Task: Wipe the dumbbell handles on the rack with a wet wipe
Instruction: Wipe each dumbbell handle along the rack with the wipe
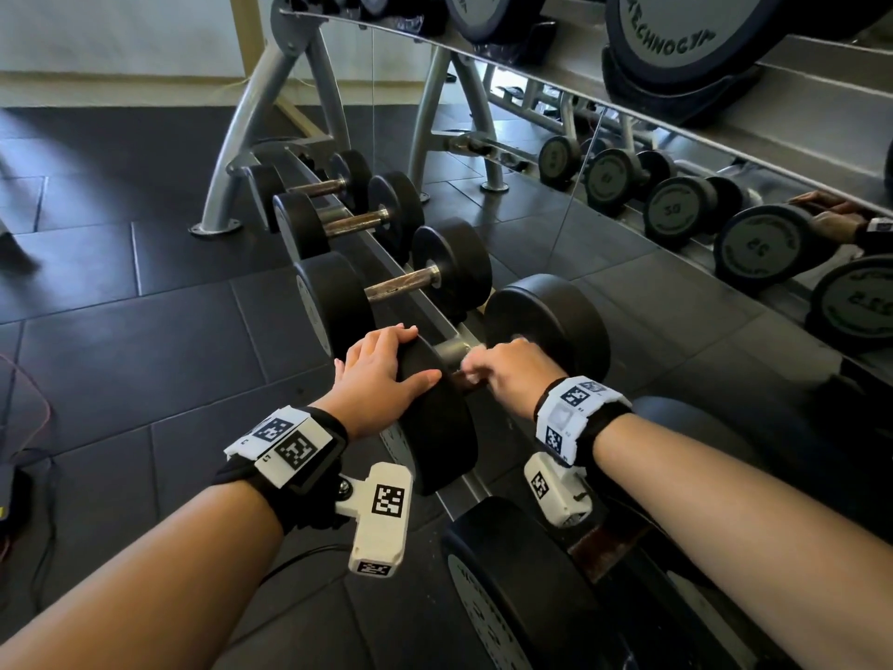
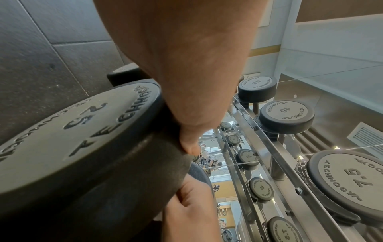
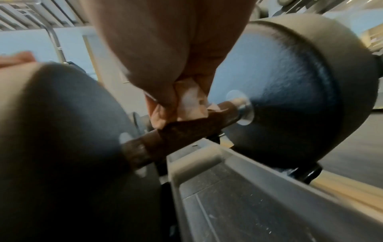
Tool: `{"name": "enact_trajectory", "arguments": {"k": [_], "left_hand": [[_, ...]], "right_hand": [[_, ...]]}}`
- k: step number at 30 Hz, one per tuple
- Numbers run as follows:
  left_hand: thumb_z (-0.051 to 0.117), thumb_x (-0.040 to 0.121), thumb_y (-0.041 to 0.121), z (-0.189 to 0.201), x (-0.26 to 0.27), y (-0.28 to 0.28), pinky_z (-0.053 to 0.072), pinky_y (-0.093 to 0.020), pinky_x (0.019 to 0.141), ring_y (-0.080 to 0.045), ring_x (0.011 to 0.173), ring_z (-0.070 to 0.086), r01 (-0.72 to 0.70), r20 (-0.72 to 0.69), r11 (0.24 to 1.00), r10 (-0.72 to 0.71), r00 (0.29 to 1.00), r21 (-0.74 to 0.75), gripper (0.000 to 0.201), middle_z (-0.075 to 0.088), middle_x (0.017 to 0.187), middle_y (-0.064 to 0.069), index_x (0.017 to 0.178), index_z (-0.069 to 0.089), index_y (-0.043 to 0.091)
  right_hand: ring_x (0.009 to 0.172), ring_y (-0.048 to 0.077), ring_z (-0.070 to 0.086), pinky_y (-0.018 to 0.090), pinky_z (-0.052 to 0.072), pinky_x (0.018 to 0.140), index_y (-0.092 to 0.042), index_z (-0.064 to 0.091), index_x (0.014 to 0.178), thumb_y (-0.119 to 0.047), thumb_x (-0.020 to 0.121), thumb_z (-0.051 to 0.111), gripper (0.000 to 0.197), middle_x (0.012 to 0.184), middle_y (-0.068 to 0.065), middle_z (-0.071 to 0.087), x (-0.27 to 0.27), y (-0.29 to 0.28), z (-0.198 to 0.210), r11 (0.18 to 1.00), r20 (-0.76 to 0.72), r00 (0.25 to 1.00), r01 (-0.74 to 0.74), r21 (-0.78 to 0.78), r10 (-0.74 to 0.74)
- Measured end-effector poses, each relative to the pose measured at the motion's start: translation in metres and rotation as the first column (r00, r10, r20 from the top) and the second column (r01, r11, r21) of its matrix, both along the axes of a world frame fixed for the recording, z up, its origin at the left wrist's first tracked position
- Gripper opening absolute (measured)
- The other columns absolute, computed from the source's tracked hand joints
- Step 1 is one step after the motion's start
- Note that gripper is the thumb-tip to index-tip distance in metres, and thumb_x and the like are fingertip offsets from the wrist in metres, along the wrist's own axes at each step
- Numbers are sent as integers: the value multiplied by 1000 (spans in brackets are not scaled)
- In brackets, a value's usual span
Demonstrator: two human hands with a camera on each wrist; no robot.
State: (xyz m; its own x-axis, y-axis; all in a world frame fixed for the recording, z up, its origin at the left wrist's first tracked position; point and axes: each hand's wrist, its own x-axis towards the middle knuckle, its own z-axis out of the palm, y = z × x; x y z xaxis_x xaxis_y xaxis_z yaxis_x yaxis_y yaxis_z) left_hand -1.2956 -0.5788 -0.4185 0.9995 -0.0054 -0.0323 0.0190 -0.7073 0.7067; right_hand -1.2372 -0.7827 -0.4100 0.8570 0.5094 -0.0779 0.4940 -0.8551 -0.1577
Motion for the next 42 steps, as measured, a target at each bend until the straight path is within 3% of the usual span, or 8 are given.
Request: {"name": "enact_trajectory", "arguments": {"k": [6,9,12,15,21,30,33,42], "left_hand": [[59,92,48,-1,1,1,3,-55,121,-24,147,13,4,-10,1000,-4,1000,-9,68,25,157,5,150,27,33],[59,92,48,-1,1,1,3,-56,121,-25,148,13,8,-12,1000,-8,1000,-17,68,24,157,4,150,26,32],[59,92,48,-1,0,1,2,-56,121,-24,148,13,-1,1,1000,1,1000,-25,68,25,157,5,150,27,32],[59,92,48,0,-1,1,2,-57,121,-24,148,13,0,3,1000,0,1000,-24,68,25,157,5,150,28,32],[59,93,47,3,-3,0,3,-56,121,-23,148,13,6,6,1000,-6,1000,-23,68,25,158,6,150,27,31],[58,93,48,4,-4,2,6,-55,122,-21,148,10,37,-14,999,-37,999,-26,70,21,159,7,151,24,31],[59,92,49,3,-3,3,7,-55,121,-22,148,11,40,-9,999,-40,999,-28,69,22,158,7,151,25,32],[59,91,51,-1,-1,3,4,-56,121,-23,148,11,29,-1,999,-29,1000,-28,70,22,158,7,150,26,32]], "right_hand": [[90,18,63,31,49,82,-24,63,117,-9,97,47,30,99,0,68,-9,-2,-1,990,-14,990,-142,-26,142],[94,21,64,33,51,88,-25,68,110,-14,97,52,23,101,3,68,-14,-16,-1,985,2,990,140,105,-141],[74,18,62,29,50,66,-22,59,100,-29,101,50,11,82,-1,65,-18,-31,-3,843,22,904,388,372,-426],[67,17,55,26,38,57,-20,49,93,-30,100,51,13,78,0,59,-11,-33,-3,815,85,851,461,352,-518],[90,35,62,36,44,67,-15,49,102,-26,101,47,10,93,13,65,2,-22,-14,858,134,861,452,242,-491],[85,24,64,26,39,64,-19,49,100,-26,101,48,8,92,1,62,3,-17,-29,886,162,899,343,313,-406],[93,28,61,32,45,76,-15,58,110,-24,98,50,17,102,5,61,3,-20,-28,907,145,917,324,270,-371],[73,23,60,29,41,63,-24,44,96,-21,98,54,11,72,-7,54,4,-28,-31,916,151,922,312,254,-356]]}}
